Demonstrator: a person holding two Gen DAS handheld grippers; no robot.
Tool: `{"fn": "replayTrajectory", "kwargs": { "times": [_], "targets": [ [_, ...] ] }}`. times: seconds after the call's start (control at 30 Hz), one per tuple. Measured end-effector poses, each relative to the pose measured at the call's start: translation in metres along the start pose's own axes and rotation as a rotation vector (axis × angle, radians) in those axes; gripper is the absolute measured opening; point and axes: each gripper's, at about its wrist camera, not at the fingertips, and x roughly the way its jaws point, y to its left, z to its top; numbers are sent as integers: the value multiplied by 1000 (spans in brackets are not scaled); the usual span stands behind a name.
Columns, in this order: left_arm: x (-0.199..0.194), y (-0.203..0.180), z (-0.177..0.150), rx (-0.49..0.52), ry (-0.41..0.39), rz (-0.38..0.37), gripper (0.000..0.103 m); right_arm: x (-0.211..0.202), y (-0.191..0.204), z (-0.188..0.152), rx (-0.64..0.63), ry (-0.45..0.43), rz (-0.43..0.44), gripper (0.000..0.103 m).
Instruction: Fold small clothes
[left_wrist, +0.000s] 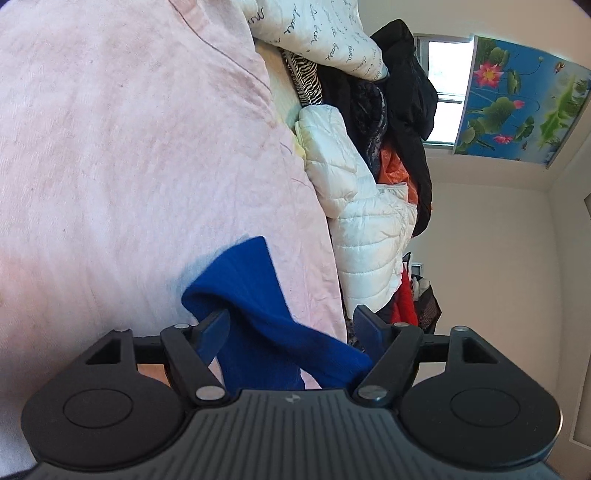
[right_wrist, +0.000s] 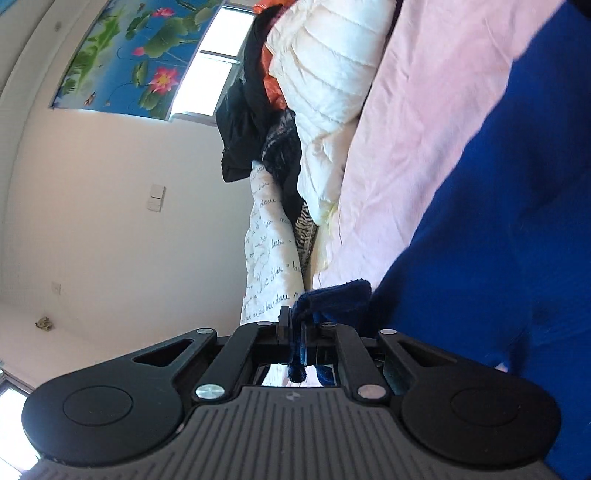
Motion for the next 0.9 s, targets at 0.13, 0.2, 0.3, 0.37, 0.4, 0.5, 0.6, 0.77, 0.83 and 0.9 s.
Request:
{"fn": "replayTrajectory", "kwargs": {
  "times": [0.13, 0.2, 0.3, 0.37, 0.4, 0.5, 0.6, 0.77, 0.83, 0.9],
  "targets": [
    [12, -9, -16, 16, 31, -4, 73, -50, 7, 31, -40, -56, -6, 9],
    [22, -14, -29, 24, 63, 9, 73, -71, 11, 43, -59, -83, 2, 9],
    [42, -16, -45, 5, 98, 49, 73, -100, 18, 57, -99, -102, 18, 9],
    [53, -17, -54, 6, 94, 71, 72, -120, 22, 64, -123, -114, 26, 9],
    [57, -18, -57, 10, 94, 79, 72, -131, 22, 67, -131, -122, 25, 9],
    [66, -19, -70, 14, 109, 92, 61, -170, 18, 72, -152, -157, 23, 9],
    [79, -19, -82, 25, 140, 132, 22, -208, 4, 78, -152, -205, 3, 9],
    [90, -35, -114, 162, 129, 174, 3, -260, -47, 87, -74, -281, -104, 10],
    [93, -45, -130, 208, 167, 141, 3, -274, -59, 87, -57, -299, -118, 10],
    [94, -54, -147, 265, 206, 106, 3, -292, -62, 83, -65, -326, -95, 10]
  ]
}}
